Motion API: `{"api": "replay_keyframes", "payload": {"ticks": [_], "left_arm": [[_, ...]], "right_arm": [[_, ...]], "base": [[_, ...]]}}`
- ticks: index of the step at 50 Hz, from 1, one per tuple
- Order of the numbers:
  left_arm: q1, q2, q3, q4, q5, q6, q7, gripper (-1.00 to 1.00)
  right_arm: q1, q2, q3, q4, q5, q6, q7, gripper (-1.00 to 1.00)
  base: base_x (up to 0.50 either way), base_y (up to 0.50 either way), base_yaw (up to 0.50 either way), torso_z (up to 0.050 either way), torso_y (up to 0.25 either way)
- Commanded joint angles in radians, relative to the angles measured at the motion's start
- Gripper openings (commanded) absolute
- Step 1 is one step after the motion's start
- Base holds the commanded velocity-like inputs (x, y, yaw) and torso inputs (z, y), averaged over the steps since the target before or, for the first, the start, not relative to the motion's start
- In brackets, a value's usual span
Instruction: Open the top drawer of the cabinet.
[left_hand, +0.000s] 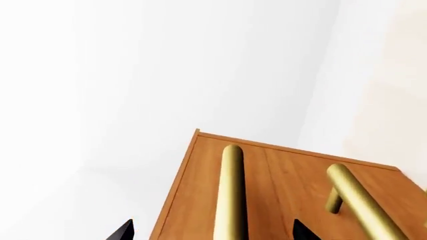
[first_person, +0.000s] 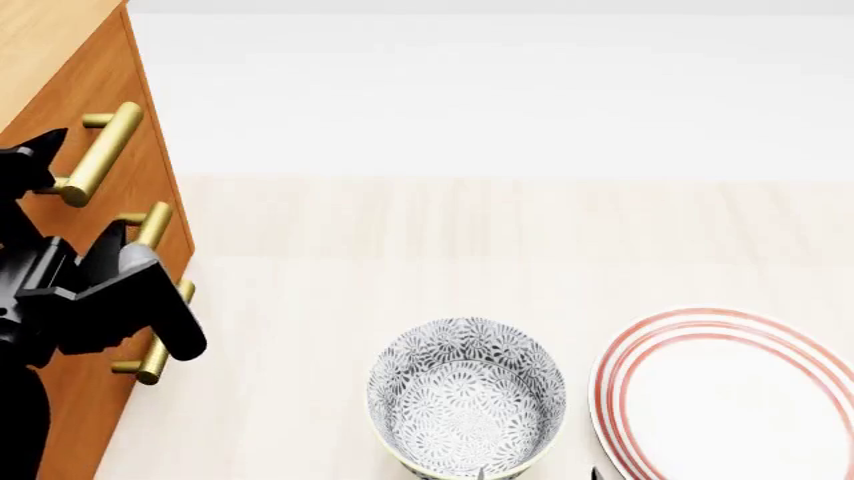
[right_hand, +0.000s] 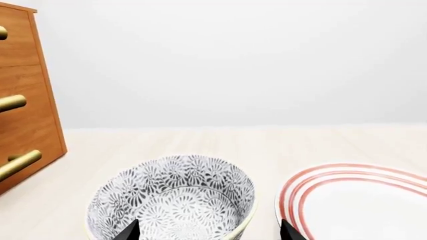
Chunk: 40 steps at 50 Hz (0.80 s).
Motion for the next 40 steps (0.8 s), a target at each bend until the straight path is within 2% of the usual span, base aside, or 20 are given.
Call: {"api": "replay_keyframes", "payload": {"ticks": [1, 17, 40], "left_arm": [[-0.023, 0.04, -0.024, -0.059, -0.006, 0.016, 0.007, 1.0], [-0.057, 0.066, -0.021, -0.155, -0.006, 0.037, -0.044, 1.0], [-0.093, 0.091, 0.003, -0.245, -0.012, 0.076, -0.058, 1.0]], "right_arm": [[0.005, -0.019, 0.022, 0.009, -0.01, -0.008, -0.017, 1.0], [0.007, -0.015, 0.016, 0.011, -0.005, -0.007, -0.011, 1.0], [0.007, -0.006, 0.007, 0.006, 0.001, -0.004, -0.001, 1.0]], "base": [[0.0, 0.0, 0.0, 0.0, 0.0], [0.0, 0.0, 0.0, 0.0, 0.0], [0.0, 0.0, 0.0, 0.0, 0.0]]}}
